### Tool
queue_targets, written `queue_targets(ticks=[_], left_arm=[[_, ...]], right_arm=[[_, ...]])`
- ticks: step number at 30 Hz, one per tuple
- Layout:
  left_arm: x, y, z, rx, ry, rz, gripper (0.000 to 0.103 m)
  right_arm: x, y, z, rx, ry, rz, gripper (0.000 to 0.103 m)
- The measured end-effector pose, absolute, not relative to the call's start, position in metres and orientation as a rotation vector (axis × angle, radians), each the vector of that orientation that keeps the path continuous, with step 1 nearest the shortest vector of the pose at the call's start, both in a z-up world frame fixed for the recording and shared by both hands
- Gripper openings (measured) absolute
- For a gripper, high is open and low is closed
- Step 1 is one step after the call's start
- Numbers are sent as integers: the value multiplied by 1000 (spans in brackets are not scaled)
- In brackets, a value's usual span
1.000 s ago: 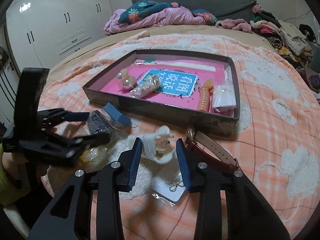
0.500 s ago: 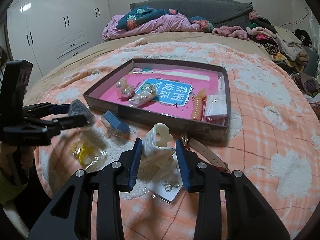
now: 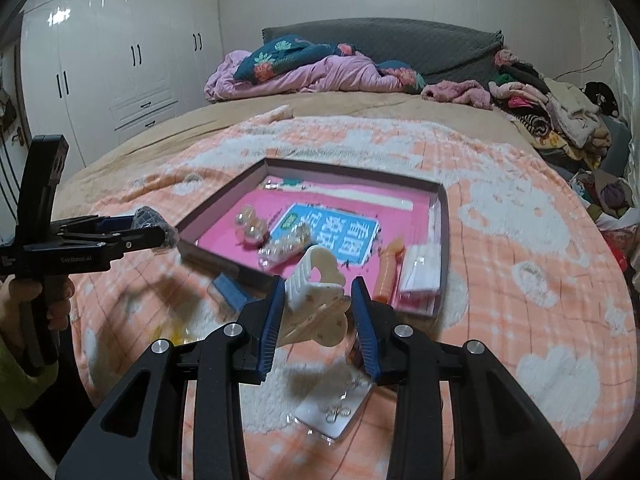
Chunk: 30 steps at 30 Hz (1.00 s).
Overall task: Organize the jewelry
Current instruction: 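Carry the bead bag into the pink box with the left tool while the right carries the clip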
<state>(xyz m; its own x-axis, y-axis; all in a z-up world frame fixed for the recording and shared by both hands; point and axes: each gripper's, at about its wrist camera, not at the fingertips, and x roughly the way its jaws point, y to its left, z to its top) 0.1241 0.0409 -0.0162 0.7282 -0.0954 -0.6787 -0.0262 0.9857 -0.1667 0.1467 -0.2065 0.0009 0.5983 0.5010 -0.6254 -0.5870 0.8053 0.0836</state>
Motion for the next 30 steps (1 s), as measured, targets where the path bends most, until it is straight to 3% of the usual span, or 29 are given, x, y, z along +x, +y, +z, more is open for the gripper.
queue_targets(ticks=[30], left_arm=[[194, 8, -8, -111, 747, -86, 66]], right_arm=[[206, -199, 30, -82, 605, 578, 32]])
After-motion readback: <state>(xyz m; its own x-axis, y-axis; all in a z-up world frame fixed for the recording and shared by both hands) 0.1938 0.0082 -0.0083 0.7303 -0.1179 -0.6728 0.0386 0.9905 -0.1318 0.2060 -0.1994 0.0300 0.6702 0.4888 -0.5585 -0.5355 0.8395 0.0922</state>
